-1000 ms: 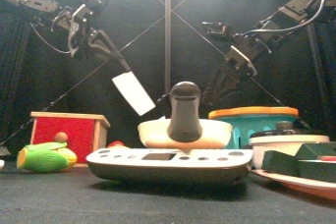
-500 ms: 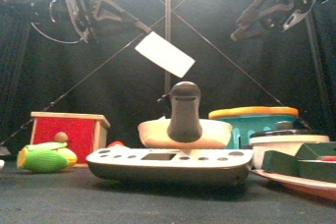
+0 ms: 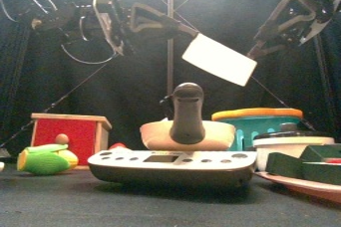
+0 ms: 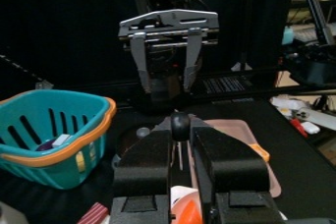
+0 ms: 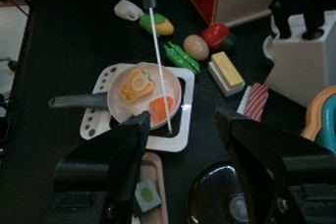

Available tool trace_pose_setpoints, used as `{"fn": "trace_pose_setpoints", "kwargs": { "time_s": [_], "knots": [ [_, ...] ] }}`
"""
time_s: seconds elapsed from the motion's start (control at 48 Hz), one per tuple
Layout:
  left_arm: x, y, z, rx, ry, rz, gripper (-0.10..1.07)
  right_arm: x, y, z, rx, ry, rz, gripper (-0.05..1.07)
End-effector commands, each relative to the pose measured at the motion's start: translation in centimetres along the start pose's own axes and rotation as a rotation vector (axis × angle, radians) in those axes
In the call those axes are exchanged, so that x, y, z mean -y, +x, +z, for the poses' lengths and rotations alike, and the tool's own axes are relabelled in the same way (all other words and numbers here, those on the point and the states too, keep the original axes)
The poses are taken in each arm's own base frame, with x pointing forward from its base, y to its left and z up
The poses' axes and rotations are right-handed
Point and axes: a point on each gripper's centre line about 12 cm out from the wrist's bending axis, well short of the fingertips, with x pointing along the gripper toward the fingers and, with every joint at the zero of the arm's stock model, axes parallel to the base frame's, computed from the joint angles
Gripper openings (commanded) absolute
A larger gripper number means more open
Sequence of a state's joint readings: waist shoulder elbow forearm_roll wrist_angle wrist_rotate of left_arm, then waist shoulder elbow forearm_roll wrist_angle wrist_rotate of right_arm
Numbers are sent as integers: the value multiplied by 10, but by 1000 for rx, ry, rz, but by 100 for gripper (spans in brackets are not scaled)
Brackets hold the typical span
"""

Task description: Grab cleaver with both hands

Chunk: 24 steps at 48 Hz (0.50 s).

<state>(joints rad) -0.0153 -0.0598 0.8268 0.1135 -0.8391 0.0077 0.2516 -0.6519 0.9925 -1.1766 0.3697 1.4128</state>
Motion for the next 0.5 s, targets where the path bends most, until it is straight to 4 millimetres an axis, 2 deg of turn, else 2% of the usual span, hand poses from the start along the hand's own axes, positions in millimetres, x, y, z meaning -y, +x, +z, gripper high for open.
{"fn": "trace_pose_setpoints", "kwargs": {
  "time_s": [0.0,0.208,0.479],
  "knots": [
    [2,16,3,31,16,-17,44,-1,0,0,-7,25,3,89],
    [8,29,-7,39,24,-43,44,-1,-2,-11,-52,111,12,89],
    [8,30,-3,85,25,-46,44,-10,-2,-19,-83,125,55,89]
  ]
}}
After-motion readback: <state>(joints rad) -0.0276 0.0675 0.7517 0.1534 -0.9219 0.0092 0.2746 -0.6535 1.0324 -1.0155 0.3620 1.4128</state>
